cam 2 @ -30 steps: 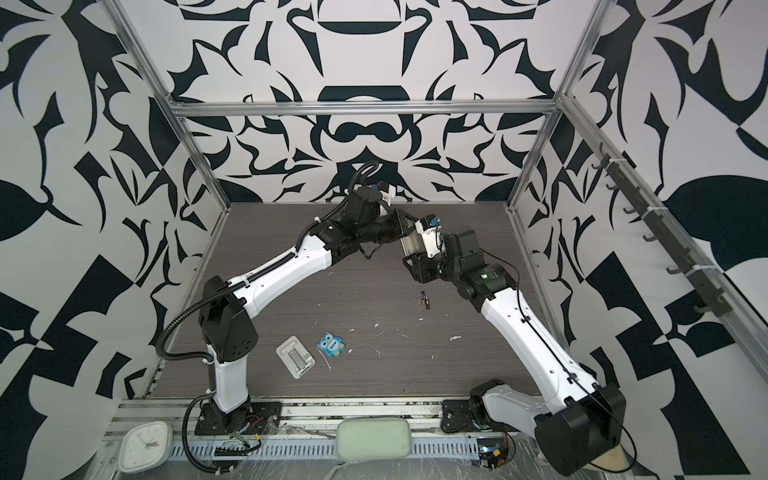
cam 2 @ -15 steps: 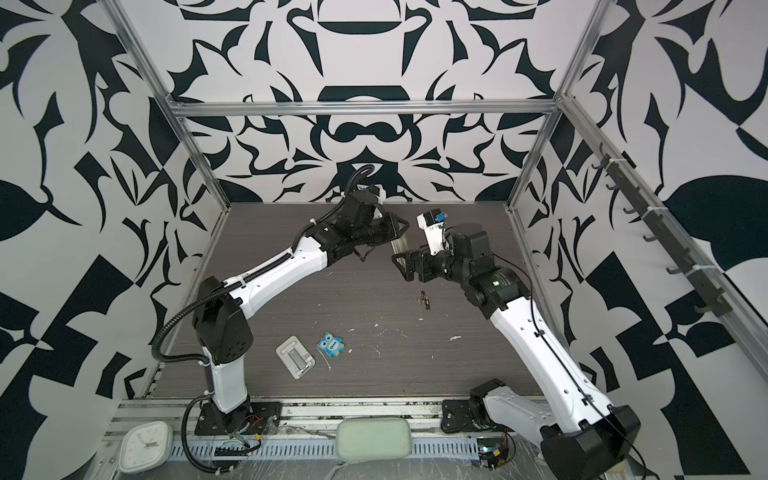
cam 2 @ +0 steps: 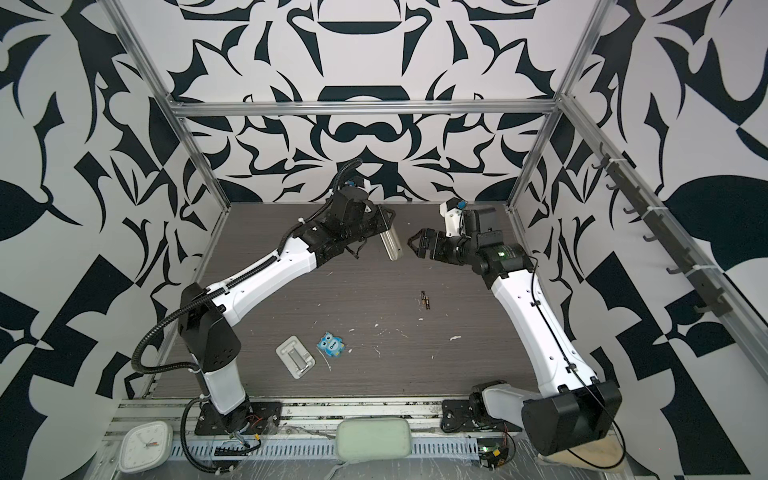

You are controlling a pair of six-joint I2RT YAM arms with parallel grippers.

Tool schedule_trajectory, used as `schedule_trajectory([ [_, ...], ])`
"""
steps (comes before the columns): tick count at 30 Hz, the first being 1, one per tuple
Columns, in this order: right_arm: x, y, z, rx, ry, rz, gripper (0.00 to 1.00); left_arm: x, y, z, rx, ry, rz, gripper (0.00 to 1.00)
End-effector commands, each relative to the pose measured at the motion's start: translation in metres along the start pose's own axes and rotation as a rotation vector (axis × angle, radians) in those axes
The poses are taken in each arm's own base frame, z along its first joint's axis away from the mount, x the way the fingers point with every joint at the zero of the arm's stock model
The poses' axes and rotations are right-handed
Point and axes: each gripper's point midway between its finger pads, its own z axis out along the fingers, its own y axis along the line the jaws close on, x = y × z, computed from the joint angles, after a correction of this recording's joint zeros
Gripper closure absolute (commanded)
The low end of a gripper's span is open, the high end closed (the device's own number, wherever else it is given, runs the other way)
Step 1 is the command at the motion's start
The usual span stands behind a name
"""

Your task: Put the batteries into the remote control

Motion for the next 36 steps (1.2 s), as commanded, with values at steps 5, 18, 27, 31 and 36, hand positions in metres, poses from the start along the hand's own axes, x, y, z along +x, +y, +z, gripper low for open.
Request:
schedule_trajectory([
  [5, 0.000, 0.005, -0.002, -0.043, -0.005, 0.078, 0.04, -0.020, -0.003, -0.011, -0.013, -0.076, 0.021, 1.00],
  [18, 0.021, -0.017, 0.004, -0.007, 0.026, 0.171, 0.05, -0.008, 0.005, -0.025, -0.001, -0.056, 0.007, 1.00],
  [27, 0.035, -0.040, 0.010, 0.070, 0.027, 0.263, 0.05, 0.003, 0.017, -0.030, -0.017, 0.030, 0.071, 1.00],
  [31, 0.045, -0.051, 0.018, 0.113, 0.021, 0.341, 0.05, -0.005, 0.023, -0.041, 0.002, 0.047, 0.091, 1.00],
  [36, 0.052, -0.038, 0.028, 0.173, -0.004, 0.338, 0.05, -0.006, 0.035, -0.061, 0.009, 0.097, 0.143, 1.00],
])
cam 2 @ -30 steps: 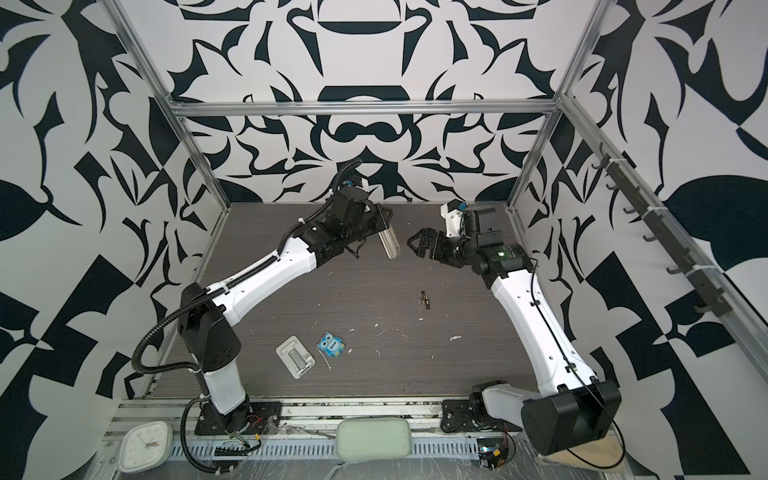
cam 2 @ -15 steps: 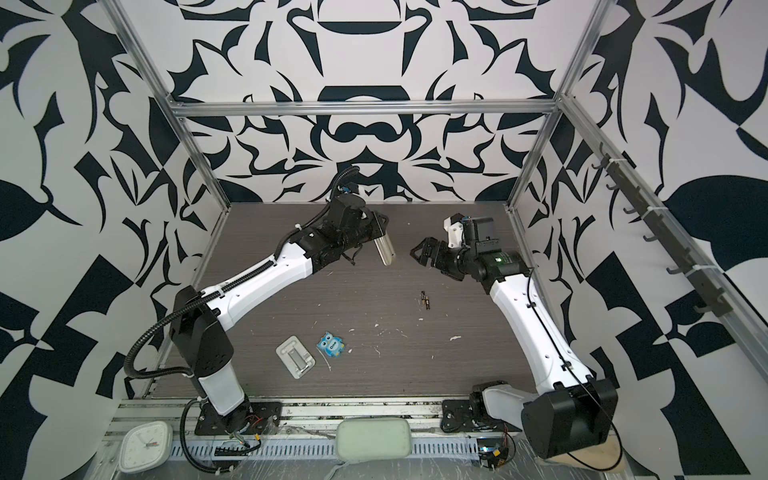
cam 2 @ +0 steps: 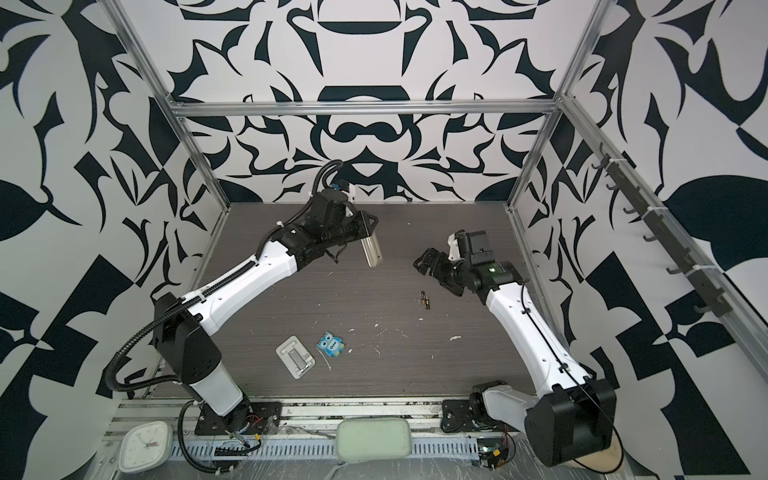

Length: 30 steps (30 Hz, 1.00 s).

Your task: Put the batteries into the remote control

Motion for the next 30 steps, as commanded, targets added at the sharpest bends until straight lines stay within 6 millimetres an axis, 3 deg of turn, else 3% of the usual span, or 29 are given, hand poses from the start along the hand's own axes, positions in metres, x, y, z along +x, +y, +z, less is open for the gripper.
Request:
schedule_trajectory([
  [1, -0.006, 0.020, 0.000, 0.010, -0.091, 0.011, 0.05, 0.003, 0.001, -0.028, 0.029, 0.044, 0.062, 1.00],
  [6, 0.016, 0.043, 0.016, 0.048, -0.086, 0.009, 0.05, 0.022, 0.017, -0.052, 0.025, 0.080, 0.070, 1.00],
  [12, 0.038, 0.062, 0.021, 0.083, -0.064, 0.049, 0.05, 0.020, 0.043, -0.070, 0.031, 0.066, 0.032, 1.00],
  [16, 0.037, 0.075, 0.025, 0.065, -0.061, 0.037, 0.05, 0.023, 0.049, -0.067, 0.020, 0.068, 0.049, 1.00],
  [21, 0.037, 0.096, 0.045, -0.023, -0.015, 0.007, 0.05, 0.014, 0.051, -0.060, 0.003, 0.034, 0.071, 1.00],
  [25, 0.030, 0.113, 0.046, -0.057, 0.008, -0.060, 0.05, 0.005, 0.054, -0.050, -0.020, 0.009, 0.058, 1.00],
  [30, 0.027, 0.106, 0.050, -0.092, 0.024, -0.008, 0.05, 0.001, 0.057, -0.043, -0.043, -0.004, 0.040, 1.00],
])
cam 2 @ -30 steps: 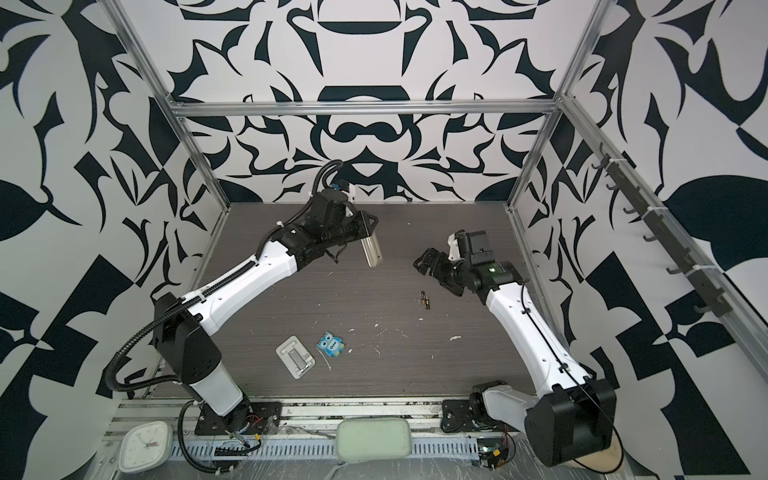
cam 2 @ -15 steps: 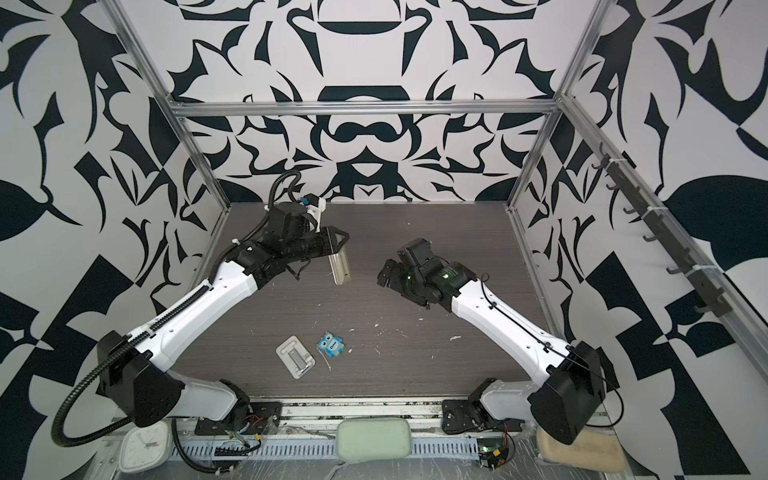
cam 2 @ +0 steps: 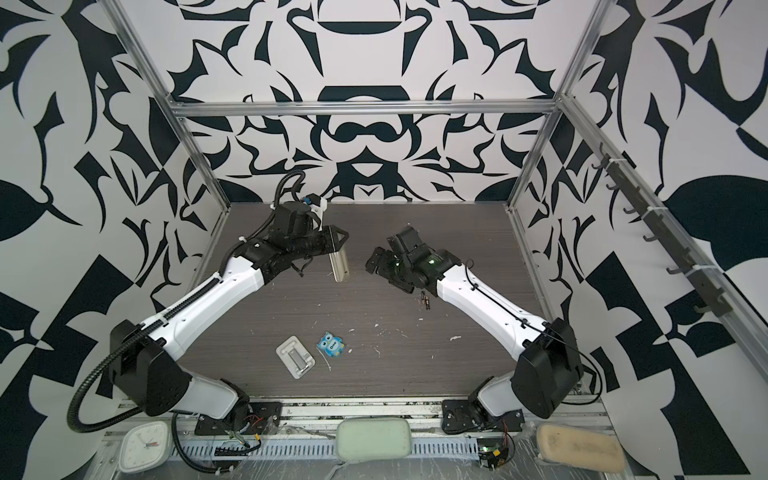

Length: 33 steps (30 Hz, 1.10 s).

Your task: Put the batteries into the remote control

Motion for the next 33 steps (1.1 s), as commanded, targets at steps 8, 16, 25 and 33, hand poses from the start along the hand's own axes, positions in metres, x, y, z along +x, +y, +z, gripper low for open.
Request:
schedule_trajectory([
  [8, -0.013, 0.011, -0.023, -0.108, -0.036, 0.019, 0.06, -0.018, -0.010, 0.004, 0.028, -0.074, -0.029, 1.00],
  [16, -0.008, -0.003, -0.024, -0.076, -0.050, 0.053, 0.06, -0.012, -0.008, 0.007, 0.029, -0.078, -0.051, 1.00],
  [25, 0.001, -0.005, -0.033, -0.067, -0.073, 0.056, 0.07, -0.011, -0.011, 0.012, 0.032, -0.074, -0.042, 1.00],
  [33, 0.011, -0.002, -0.030, -0.082, -0.050, 0.076, 0.07, -0.012, -0.012, 0.011, 0.028, -0.082, -0.033, 1.00],
])
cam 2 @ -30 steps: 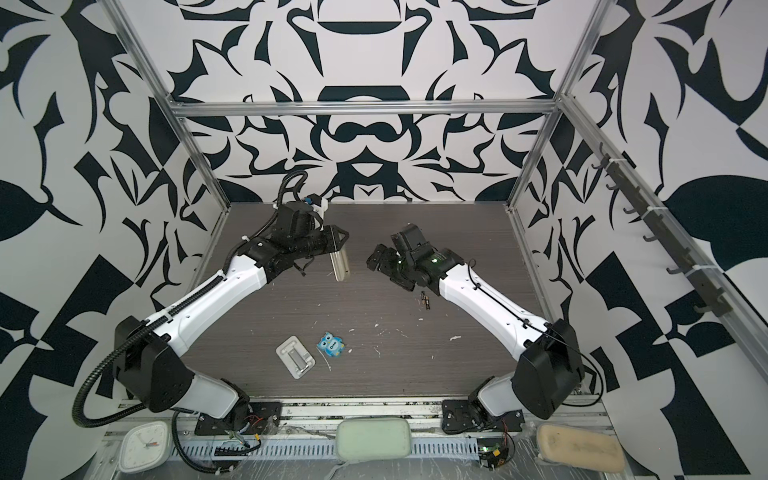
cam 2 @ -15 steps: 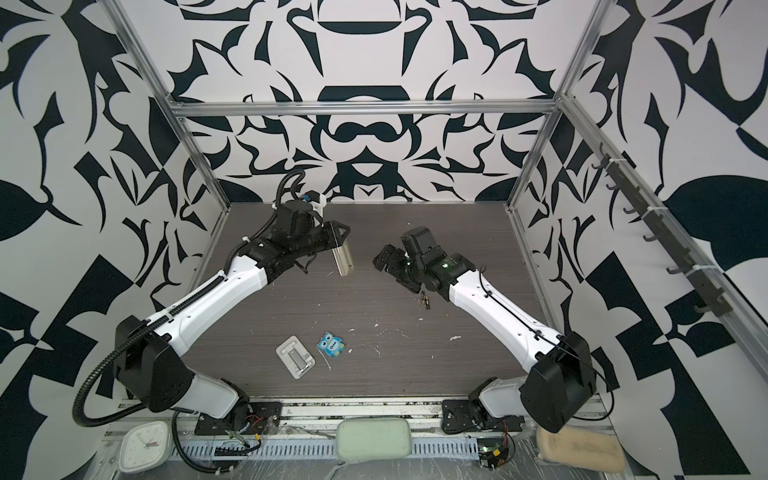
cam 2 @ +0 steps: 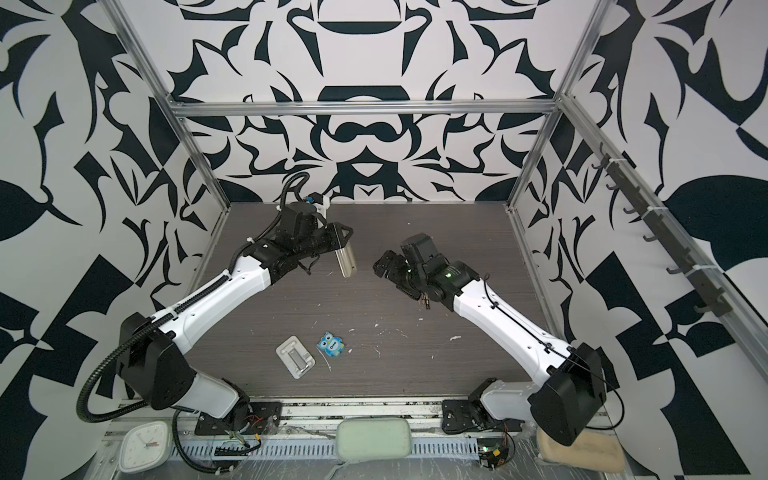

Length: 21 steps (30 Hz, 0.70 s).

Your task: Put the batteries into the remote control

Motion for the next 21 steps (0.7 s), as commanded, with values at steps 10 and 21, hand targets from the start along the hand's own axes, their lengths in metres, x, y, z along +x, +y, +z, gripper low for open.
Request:
schedule_trajectory([
  [10, -0.002, 0.033, 0.012, -0.140, 0.006, 0.115, 0.07, -0.005, -0.006, -0.004, 0.020, -0.055, 0.004, 1.00],
  [21, -0.004, 0.029, -0.006, -0.033, -0.011, -0.188, 0.10, 0.001, -0.021, -0.009, 0.077, 0.026, 0.025, 1.00],
])
